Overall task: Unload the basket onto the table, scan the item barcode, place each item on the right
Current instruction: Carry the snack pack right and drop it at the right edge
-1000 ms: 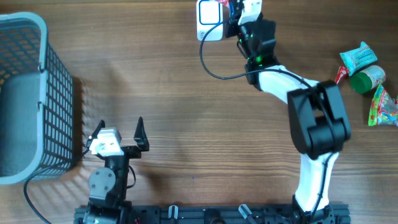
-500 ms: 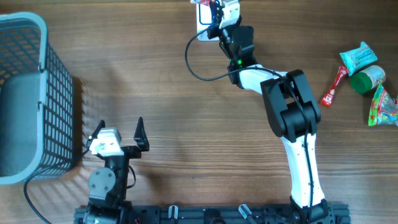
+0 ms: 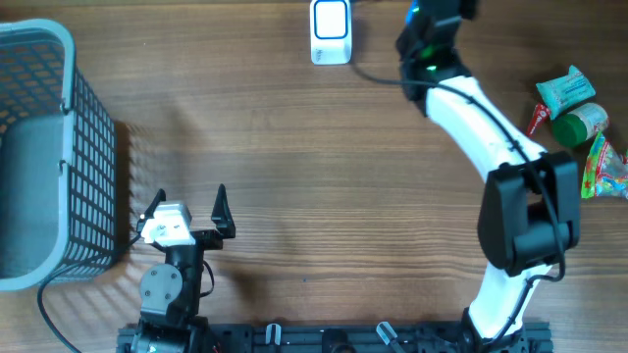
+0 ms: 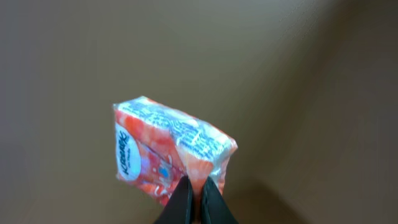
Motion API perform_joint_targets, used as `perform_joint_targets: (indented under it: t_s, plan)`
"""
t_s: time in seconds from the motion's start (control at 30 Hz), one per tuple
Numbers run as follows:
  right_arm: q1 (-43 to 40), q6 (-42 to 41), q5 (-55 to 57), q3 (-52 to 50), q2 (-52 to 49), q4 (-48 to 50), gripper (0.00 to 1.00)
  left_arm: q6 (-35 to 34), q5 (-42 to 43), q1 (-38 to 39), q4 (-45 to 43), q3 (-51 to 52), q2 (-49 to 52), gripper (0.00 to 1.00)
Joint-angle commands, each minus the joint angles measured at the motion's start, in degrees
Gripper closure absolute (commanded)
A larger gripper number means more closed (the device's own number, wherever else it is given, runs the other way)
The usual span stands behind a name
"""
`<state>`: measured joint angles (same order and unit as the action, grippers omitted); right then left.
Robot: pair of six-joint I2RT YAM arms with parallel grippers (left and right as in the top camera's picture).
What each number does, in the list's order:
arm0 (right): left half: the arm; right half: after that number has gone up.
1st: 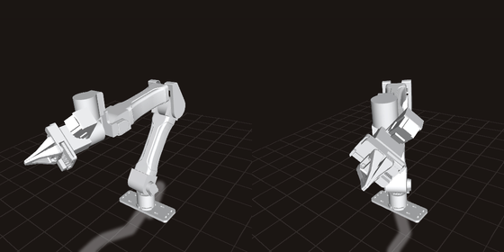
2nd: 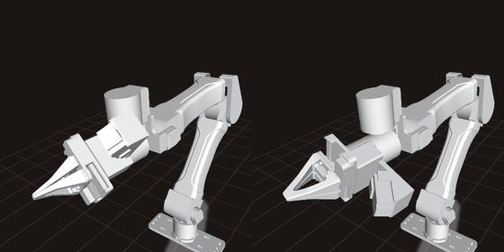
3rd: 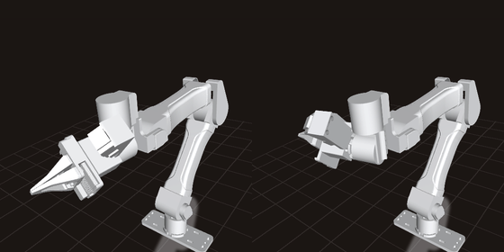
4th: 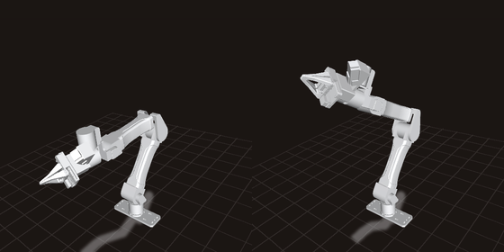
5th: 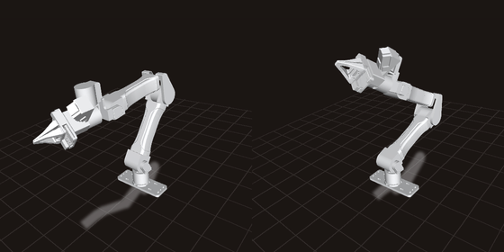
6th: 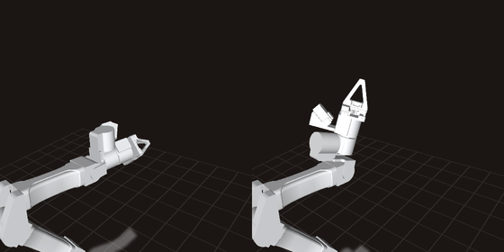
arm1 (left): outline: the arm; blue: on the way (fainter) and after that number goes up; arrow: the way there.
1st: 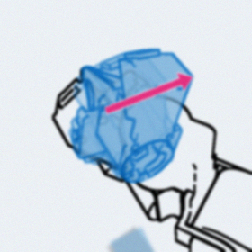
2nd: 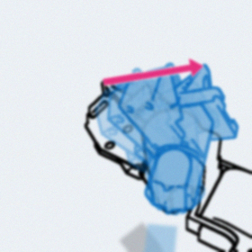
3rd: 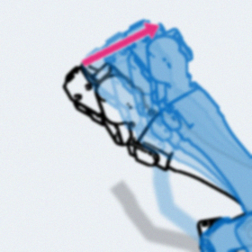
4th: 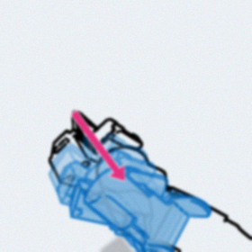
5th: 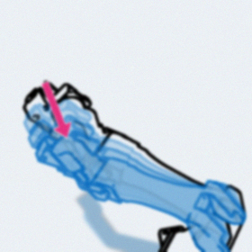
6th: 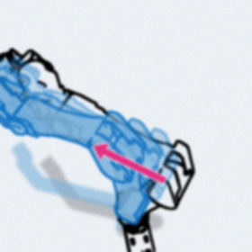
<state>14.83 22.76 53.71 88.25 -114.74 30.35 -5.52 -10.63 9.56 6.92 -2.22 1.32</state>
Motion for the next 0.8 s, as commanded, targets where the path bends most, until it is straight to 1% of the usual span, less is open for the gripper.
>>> perform_joint_targets:
  t_s: [0.0, 0.1, 0.13, 0.27, 0.3, 0.37, 0.43, 0.47, 0.5, 0.57, 0.67, 0.73, 0.77]
  plan:
    - [-7.8, 5.01, 26.32, 0.2, 0.2, -4.96, 0.96, -0.76, -0.52, -0.37, 0.04, 0.17, -0.2, 0.0]
    - [-15.08, -4.13, 32.48, 0.13, 0.15, -13.84, 0.96, -0.76, -0.52, -0.37, 0.04, 0.17, -0.2, 0.0]
    - [-17.66, -8.85, 33.05, 0.13, 0.09, -18.49, 0.96, -0.76, -0.52, -0.37, 0.02, 0.17, -0.2, 0.0]
    - [-26.38, -28.81, 32.15, -1.31, -0.02, -37.22, 0.96, -0.76, -0.52, -0.37, 0.02, 0.17, -0.2, 0.0]
    - [-27.89, -31.06, 30.69, -2.27, -0.02, -39.52, 0.96, -0.76, -0.52, -0.37, 0.02, 0.17, -0.2, 0.0]
    - [-30.77, -33.7, 24.26, -5.18, -0.02, -42.16, 0.96, -0.79, -0.52, -0.37, 0.02, 0.17, -0.2, 0.0]
    - [-33.0, -34.32, 16.48, -8.37, -0.02, -42.75, 0.96, -0.76, -0.52, -0.37, 0.02, 0.17, -0.2, 0.0]
    - [-33.73, -36.22, 13.05, -9.62, -0.02, -43.63, 0.96, -0.76, -0.52, -0.37, 0.02, 0.17, -0.2, 0.0]
    - [-34.58, -39.78, 8.09, -11.37, -0.02, -44.98, 0.96, -0.76, -0.52, -0.37, 0.04, 0.17, -0.2, 0.0]
    - [-35.39, -49.2, -5.11, -14.6, -0.02, -51.08, 0.96, -0.76, -0.52, -0.37, 0.02, 0.17, -0.2, 0.0]
    - [-35.36, -58.34, -19.06, -18.12, -0.07, -52.83, 0.96, -0.76, -0.52, -0.37, 0.04, 0.17, -0.2, 0.0]
    - [-35.36, -59.14, -20.79, -18.64, -0.07, -52.0, 0.96, -0.76, -0.52, -0.37, 0.02, 0.17, -0.2, 0.0]
    - [-35.36, -58.38, -20.5, -18.6, -0.04, -51.41, 0.89, -0.76, -0.52, -0.37, 0.04, 0.17, -0.2, 0.0]
